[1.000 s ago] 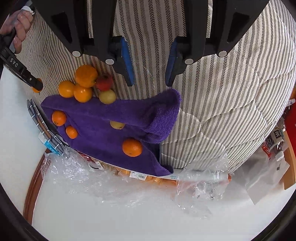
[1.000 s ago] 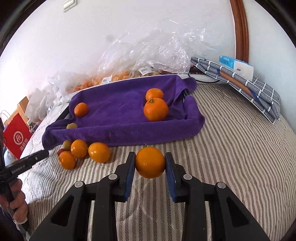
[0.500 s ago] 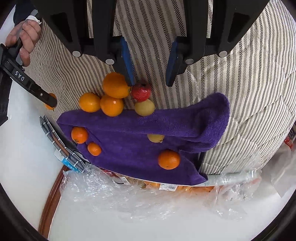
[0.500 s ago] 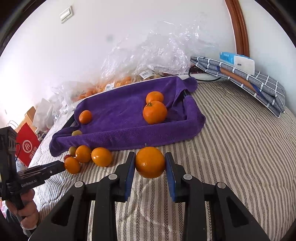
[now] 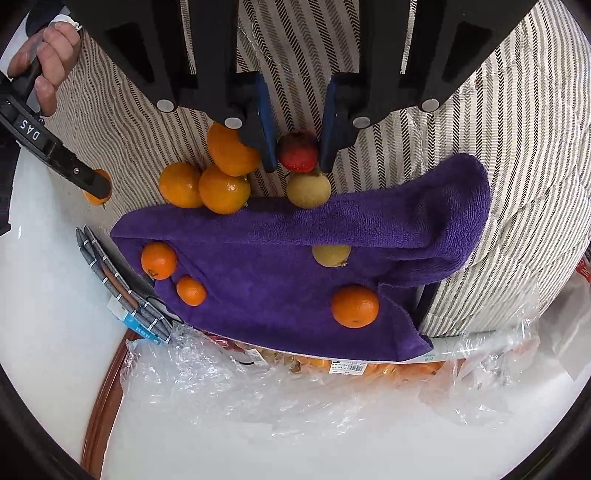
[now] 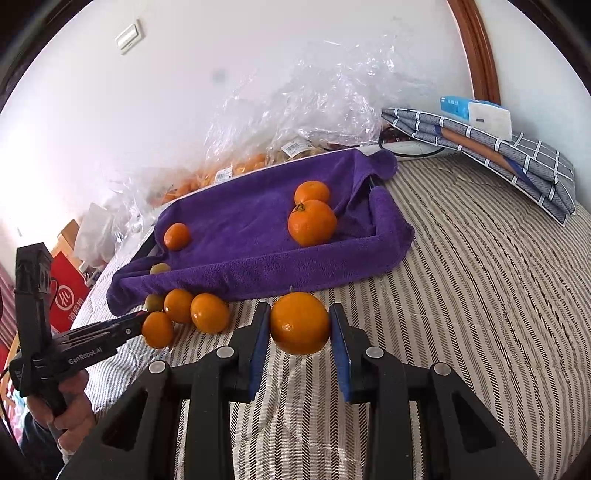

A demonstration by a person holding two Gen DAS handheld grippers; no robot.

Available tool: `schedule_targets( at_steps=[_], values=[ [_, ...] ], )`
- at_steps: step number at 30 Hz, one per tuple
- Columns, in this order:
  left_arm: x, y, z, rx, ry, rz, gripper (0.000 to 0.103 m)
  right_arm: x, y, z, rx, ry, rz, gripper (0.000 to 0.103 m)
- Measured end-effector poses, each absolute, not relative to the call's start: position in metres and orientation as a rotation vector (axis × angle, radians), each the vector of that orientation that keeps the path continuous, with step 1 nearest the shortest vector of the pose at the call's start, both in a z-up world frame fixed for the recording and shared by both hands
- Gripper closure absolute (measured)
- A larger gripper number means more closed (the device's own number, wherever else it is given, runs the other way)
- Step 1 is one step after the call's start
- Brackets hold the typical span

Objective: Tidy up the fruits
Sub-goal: 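Hold the orange in the right gripper while the left gripper grasps the red fruit, then carry the orange and red fruit over the purple towel with both grippers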

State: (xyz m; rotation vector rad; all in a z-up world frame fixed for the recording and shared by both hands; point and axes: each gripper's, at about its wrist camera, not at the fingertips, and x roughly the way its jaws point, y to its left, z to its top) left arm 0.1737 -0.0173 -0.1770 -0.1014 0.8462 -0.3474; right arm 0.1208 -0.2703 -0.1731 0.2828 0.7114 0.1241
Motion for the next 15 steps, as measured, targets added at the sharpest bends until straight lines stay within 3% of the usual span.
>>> schedule_targets(
  at_steps=[15],
  values=[
    [0.171,0.013,-0.165,-0.226,0.766,-0.274,0.081,0.122,-0.251,-0.148,0.189,0.678,0.153,0.071]
  ],
)
